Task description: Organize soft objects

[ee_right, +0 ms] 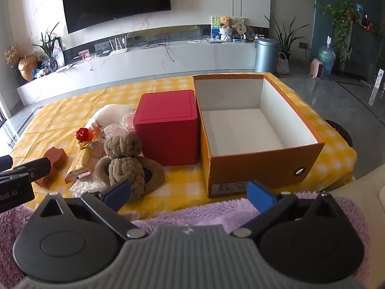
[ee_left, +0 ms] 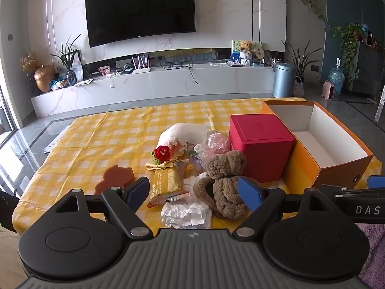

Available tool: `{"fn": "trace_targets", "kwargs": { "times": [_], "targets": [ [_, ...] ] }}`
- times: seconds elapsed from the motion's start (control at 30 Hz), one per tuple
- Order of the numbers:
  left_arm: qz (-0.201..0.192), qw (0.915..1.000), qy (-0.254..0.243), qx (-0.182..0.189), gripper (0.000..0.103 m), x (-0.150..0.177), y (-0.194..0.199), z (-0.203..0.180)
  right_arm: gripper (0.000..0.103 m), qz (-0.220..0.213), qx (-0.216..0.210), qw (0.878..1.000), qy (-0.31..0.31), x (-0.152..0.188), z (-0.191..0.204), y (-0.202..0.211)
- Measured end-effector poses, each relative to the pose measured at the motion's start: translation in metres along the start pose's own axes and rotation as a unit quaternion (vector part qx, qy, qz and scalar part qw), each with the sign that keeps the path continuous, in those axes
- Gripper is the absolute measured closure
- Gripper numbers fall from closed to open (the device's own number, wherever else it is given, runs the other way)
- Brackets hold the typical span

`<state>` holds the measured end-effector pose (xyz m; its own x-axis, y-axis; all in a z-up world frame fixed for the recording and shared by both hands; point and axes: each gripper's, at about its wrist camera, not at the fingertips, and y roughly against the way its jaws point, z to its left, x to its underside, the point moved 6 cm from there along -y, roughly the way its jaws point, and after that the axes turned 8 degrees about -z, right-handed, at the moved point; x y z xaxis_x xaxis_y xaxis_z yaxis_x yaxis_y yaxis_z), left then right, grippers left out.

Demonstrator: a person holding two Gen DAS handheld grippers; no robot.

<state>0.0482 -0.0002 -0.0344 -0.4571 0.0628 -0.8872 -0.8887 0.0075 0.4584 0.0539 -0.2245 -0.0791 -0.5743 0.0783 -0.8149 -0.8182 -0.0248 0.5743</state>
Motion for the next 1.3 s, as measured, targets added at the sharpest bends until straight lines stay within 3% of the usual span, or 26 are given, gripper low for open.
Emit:
{"fn": "trace_targets", "kwargs": {
  "times": [1.3],
  "targets": [
    [0.01,0.9999,-0.001,-0.003,0.006,0.0054,-0.0015,0.0016,0.002,0.009,0.001,1.0,0.006,0.0028,0.0037,-0.0018]
  ]
}}
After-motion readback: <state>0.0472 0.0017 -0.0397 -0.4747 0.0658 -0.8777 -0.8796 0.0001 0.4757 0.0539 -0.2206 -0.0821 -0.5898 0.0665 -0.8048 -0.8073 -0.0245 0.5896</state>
